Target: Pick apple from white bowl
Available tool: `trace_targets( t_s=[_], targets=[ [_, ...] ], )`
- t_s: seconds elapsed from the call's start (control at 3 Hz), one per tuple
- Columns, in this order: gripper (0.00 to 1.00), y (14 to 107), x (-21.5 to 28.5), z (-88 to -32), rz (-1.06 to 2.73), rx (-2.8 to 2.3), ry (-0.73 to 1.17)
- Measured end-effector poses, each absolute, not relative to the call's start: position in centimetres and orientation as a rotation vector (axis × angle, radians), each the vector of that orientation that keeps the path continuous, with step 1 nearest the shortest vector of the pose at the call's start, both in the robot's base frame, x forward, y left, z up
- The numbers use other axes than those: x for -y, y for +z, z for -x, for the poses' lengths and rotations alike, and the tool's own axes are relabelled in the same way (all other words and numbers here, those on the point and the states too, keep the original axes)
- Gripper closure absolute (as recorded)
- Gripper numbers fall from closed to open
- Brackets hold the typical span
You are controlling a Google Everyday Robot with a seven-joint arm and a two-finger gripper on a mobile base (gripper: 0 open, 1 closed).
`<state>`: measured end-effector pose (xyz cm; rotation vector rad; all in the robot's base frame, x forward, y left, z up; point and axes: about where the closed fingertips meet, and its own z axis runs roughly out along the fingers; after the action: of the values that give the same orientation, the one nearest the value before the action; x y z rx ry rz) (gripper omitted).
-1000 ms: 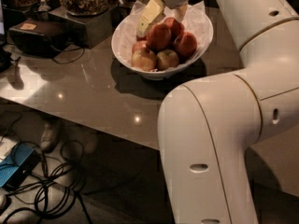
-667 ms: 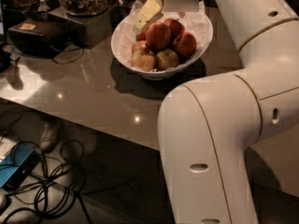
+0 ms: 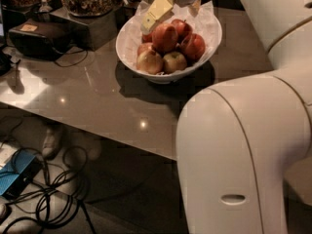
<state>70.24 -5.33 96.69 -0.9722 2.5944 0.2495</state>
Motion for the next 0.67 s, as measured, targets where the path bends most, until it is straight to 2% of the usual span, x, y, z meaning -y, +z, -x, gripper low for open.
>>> trace_targets(
  t_s=[0.67],
  targets=[
    [0.0,95.55,5.69,-70.6,0.944,-2.614,0.267]
  ],
)
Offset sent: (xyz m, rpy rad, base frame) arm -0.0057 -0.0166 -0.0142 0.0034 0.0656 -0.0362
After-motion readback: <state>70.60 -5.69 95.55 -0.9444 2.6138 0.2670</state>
